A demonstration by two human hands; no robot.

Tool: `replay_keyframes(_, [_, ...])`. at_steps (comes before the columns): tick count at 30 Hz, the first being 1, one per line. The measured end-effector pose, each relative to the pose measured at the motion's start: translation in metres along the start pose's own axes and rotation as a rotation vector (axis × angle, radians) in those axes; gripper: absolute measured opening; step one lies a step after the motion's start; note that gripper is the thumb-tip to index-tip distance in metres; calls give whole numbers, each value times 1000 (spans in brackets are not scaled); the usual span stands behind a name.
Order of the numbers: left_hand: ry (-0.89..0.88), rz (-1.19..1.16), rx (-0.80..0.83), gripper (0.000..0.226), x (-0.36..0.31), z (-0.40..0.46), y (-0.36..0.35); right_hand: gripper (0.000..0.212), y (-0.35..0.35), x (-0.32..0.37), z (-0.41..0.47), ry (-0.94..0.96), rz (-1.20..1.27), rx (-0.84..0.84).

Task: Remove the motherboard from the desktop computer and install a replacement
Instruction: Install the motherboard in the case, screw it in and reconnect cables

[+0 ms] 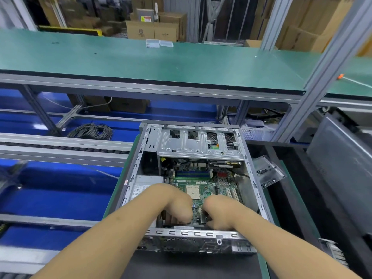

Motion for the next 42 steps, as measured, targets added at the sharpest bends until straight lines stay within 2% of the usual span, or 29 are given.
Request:
replay_keyframes(5, [-42, -38, -59, 26, -1, 0, 0, 22, 8, -2, -1, 41, 69, -79])
replay_keyframes(8, [-124, -69, -337, 15, 3, -5, 19, 23, 15, -8, -5, 48, 157, -181])
replay_keyframes(11, [-96, 101, -610, 18, 9, -15, 34, 29, 20, -11, -8, 34, 198, -216])
replay_keyframes(13, [-96, 195, -638, 17, 10, -14, 30, 29, 31, -18, -11, -14, 263, -321])
replay_keyframes(16, [-136, 153, -659, 23, 14, -17, 28, 30, 38, -28, -19, -49, 372, -437])
replay_keyframes(18, [-184, 98, -699, 34, 14, -20, 32, 32, 35, -31, -22, -50, 483, -456])
replay_keyframes(21, [-173, 272, -699, 57, 4, -19, 32, 29, 36, -34, -25, -99, 631, -537])
replay_keyframes(23, [-174, 415, -787, 49, -3, -21, 35, 22, 41, -34, -26, -120, 686, -587])
replay_keyframes(25, [-197, 469, -866, 39, -9, -26, 39, 22, 44, -37, -30, -134, 767, -585])
replay_keyframes(28, [-177, 487, -876, 27, -15, -27, 36, 16, 56, -45, -40, -156, 868, -529])
replay_keyframes(31, [-152, 494, -896, 22, -16, -26, 33, 27, 70, -65, -51, -304, 735, -522])
replay_keyframes(34, [-204, 469, -897, 17, -18, -28, 30, 25, 84, -81, -61, -420, 424, -526])
replay_keyframes(36, [-225, 440, -879, 10, -18, -29, 27, 28, 84, -79, -60, -442, 315, -467])
replay_keyframes(40, [-228, 315, -861, 17, -14, -27, 25, 32, 83, -74, -65, -508, 197, -474])
replay_keyframes(42, [-204, 204, -860, 23, -9, -28, 27, 28, 82, -66, -66, -468, 132, -450])
Point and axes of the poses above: each hand's wrist, its own z-axis towards the middle knuckle, its own y-axis out of the back of the hand, x = y × z, the point moved 9 cm from there along z, towards the middle knuckle, and after that the axes turned 5 degrees about y, right-handed, at the moved point
